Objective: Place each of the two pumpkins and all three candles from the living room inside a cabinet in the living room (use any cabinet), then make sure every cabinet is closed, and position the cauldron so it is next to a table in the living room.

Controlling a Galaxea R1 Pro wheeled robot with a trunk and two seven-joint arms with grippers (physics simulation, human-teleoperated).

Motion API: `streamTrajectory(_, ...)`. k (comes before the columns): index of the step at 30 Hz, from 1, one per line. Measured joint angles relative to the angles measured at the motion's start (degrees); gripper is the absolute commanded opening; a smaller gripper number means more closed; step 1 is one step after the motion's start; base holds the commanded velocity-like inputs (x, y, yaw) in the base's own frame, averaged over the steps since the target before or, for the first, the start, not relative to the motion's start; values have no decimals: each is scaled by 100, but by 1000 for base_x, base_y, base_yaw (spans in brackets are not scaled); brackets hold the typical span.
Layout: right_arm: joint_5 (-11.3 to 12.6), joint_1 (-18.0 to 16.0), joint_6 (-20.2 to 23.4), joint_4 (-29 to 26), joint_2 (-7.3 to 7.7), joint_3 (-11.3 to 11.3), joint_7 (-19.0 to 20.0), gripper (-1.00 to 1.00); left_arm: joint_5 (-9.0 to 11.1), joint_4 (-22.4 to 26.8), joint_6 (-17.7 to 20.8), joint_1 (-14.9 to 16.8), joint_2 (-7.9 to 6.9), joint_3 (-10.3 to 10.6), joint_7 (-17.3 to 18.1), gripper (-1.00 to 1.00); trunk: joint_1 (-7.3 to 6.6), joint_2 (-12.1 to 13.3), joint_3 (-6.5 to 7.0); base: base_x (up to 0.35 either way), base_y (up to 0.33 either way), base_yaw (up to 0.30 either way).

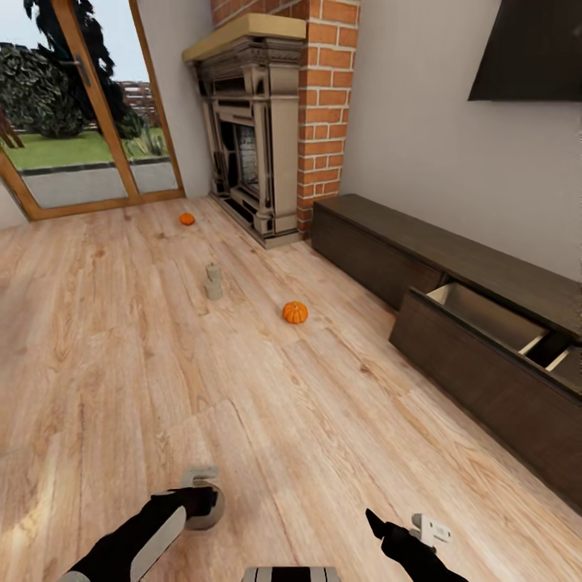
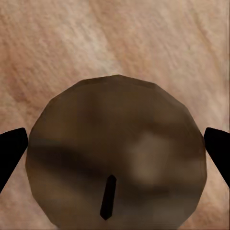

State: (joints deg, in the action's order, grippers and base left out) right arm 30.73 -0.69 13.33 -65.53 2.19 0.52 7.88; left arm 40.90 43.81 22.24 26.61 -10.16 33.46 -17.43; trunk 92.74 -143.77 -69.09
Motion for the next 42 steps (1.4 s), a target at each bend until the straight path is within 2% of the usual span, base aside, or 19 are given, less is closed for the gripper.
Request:
streamTrajectory(6, 0, 0, -3, 2, 0, -1, -9, 100, -4, 79, 491, -2, -32, -337, -1, -100, -15, 8, 133, 0, 0, 0)
streamTrajectory(9, 1, 0, -9, 1, 0, 2, -10, 100, 3, 105, 595, -1, -38, -455, 1, -100, -23, 12, 199, 0, 0, 0)
streamTrajectory(18, 2, 0, 7, 0, 1, 11, -17, 100, -4, 261, 651, -35, -48, -485, 4, -100, -46, 24, 399, 0, 0, 0)
streamTrajectory(21, 2, 0, -2, 0, 0, 12, -19, 100, 7, 269, 828, -38, -49, -491, 5, -100, -54, 28, 465, 0, 0, 0)
streamTrajectory(26, 2, 0, -10, 52, -1, 12, -20, 100, -13, 291, 869, -37, -50, -493, 6, -100, -67, 35, 576, 0, 0, 0)
streamTrajectory(34, 2, 0, -13, 97, 0, 12, -20, 100, 4, 368, 873, -37, -182, -493, 6, -100, -88, 46, 754, -2, 0, 0)
streamTrajectory(42, -3, 0, -13, 99, -1, 12, -30, 100, 14, 381, 873, -37, -198, -493, 5, -100, -125, 94, 927, -151, 29, 0)
